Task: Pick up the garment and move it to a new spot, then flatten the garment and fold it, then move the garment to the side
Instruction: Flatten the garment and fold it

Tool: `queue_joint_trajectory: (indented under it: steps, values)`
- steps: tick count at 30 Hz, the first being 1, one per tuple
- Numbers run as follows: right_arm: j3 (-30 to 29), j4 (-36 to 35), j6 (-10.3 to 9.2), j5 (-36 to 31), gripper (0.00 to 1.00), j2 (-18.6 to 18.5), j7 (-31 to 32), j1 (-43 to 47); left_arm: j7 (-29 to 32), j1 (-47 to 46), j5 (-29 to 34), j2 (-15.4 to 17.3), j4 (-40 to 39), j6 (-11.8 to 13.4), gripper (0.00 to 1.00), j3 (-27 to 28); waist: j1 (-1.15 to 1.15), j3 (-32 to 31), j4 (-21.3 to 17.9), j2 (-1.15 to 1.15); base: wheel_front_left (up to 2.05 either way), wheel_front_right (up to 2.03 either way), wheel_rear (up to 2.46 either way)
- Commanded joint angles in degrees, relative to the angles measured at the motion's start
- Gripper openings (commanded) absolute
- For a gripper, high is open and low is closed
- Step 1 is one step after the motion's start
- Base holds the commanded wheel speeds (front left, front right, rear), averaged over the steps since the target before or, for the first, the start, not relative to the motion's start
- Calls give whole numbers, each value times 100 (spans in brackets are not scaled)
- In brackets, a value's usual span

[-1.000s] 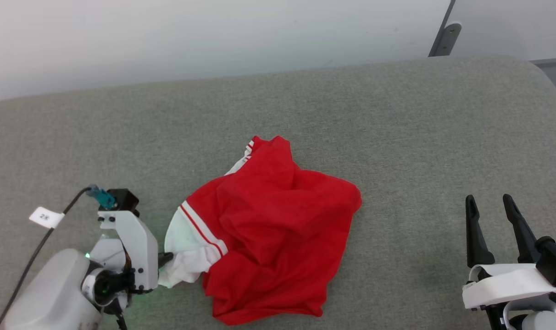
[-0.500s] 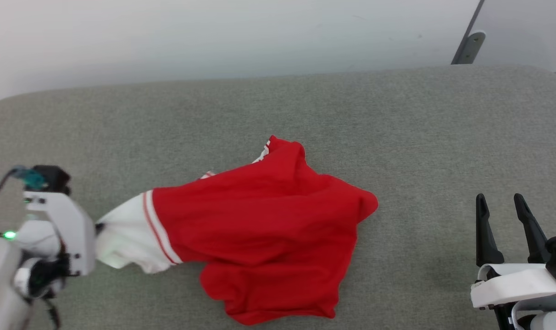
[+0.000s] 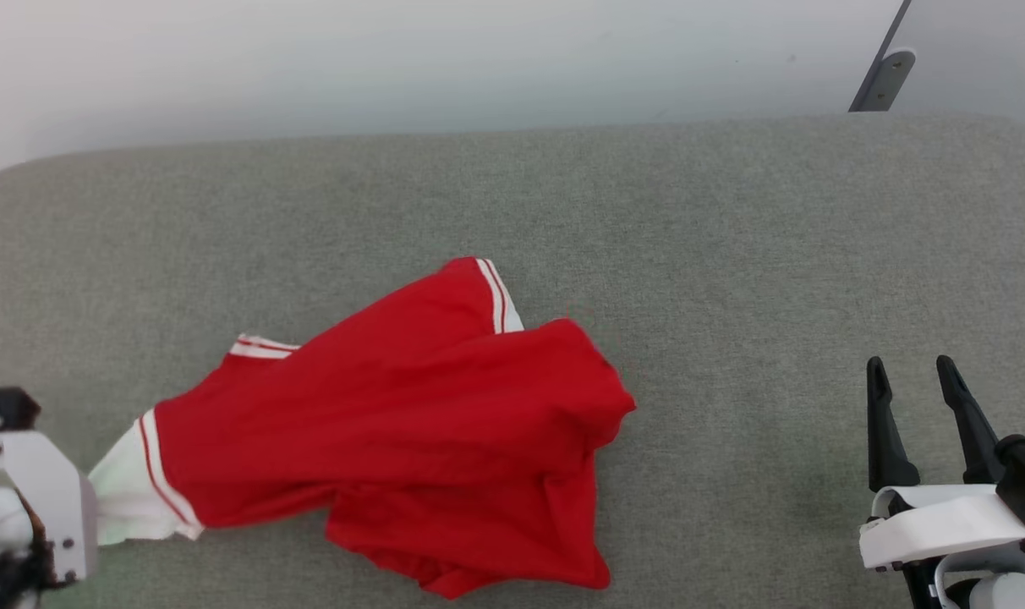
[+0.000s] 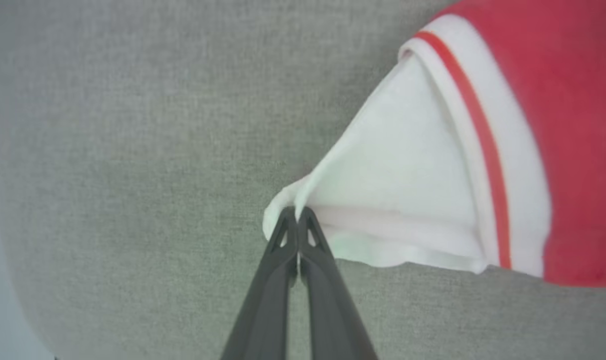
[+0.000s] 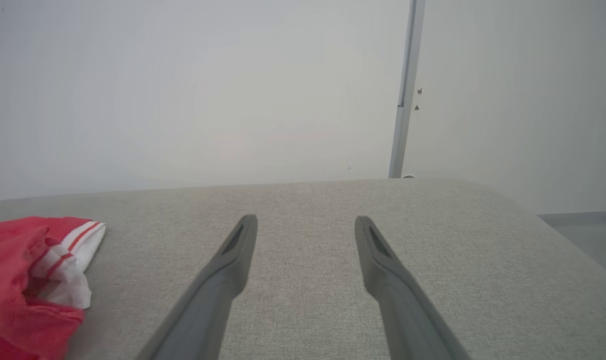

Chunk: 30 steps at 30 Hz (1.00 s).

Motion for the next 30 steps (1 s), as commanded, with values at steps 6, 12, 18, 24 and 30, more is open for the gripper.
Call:
queue_joint_trajectory:
  steps: [6, 12, 18, 24, 30]
  values:
    - [26, 3, -8, 12, 100, -13, -5, -75, -128, 105, -81, -230, 596, 32, 0, -10, 0, 85, -35, 0, 0, 0, 0]
    - [104, 64, -8, -14, 100, -57, -6, -110, -405, -28, -197, -515, 939, -211, 36, 3, 0, 67, 18, 0, 0, 0, 0]
    - [401, 247, -8, 112, 100, -248, -5, -114, -772, -150, -182, -590, 906, -311, 100, 54, 0, -196, 268, 0, 0, 0, 0]
    - [767, 552, -8, 342, 100, -428, 38, -217, -1352, 41, -150, -664, 395, -299, 100, 146, 0, -473, 580, 0, 0, 0, 0]
    - [1154, 795, -8, 645, 100, -582, 251, -396, -2196, 414, -60, -756, -293, -134, 100, 333, 0, -665, 889, 0, 0, 0, 0]
